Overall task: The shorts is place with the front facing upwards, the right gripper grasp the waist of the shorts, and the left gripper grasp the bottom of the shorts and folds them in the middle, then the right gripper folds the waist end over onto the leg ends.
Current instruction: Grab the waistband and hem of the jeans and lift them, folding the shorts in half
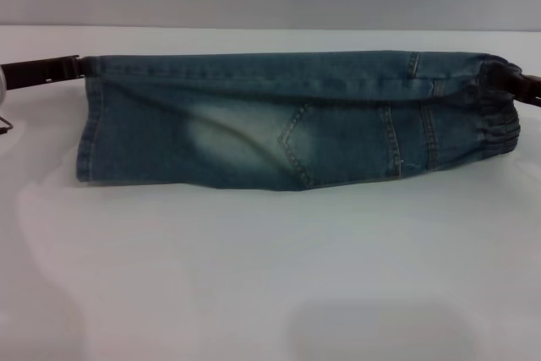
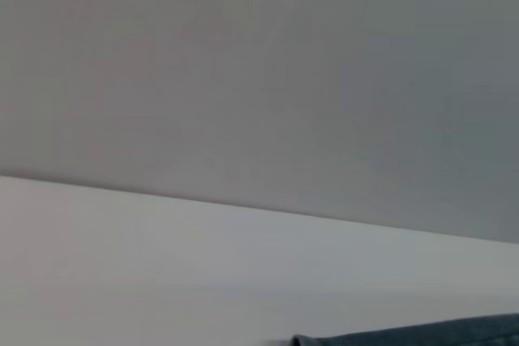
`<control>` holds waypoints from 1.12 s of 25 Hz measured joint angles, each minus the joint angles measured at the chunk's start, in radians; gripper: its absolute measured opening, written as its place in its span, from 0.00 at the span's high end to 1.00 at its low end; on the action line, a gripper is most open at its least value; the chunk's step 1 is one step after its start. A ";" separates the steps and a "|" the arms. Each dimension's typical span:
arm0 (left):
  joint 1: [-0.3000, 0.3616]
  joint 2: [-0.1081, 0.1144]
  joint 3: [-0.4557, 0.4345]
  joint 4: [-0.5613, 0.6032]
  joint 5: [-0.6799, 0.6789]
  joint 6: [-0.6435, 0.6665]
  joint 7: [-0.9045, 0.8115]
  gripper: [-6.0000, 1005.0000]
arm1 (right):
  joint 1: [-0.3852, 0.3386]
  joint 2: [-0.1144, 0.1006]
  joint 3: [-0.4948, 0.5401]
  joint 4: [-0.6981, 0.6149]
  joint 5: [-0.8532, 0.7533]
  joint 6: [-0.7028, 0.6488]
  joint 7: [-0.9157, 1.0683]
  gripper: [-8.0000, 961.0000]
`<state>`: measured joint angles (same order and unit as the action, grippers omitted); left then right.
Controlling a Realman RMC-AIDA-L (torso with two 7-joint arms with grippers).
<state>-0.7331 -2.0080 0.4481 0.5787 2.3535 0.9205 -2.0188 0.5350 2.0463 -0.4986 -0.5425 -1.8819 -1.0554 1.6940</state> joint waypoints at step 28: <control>-0.004 -0.038 0.001 0.040 -0.131 -0.023 0.111 0.92 | -0.034 -0.004 0.001 -0.080 0.198 -0.166 -0.057 0.98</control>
<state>-0.7366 -2.0456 0.4495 0.6191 2.2226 0.8971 -1.9080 0.5013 2.0425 -0.4978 -0.6227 -1.6834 -1.2210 1.6372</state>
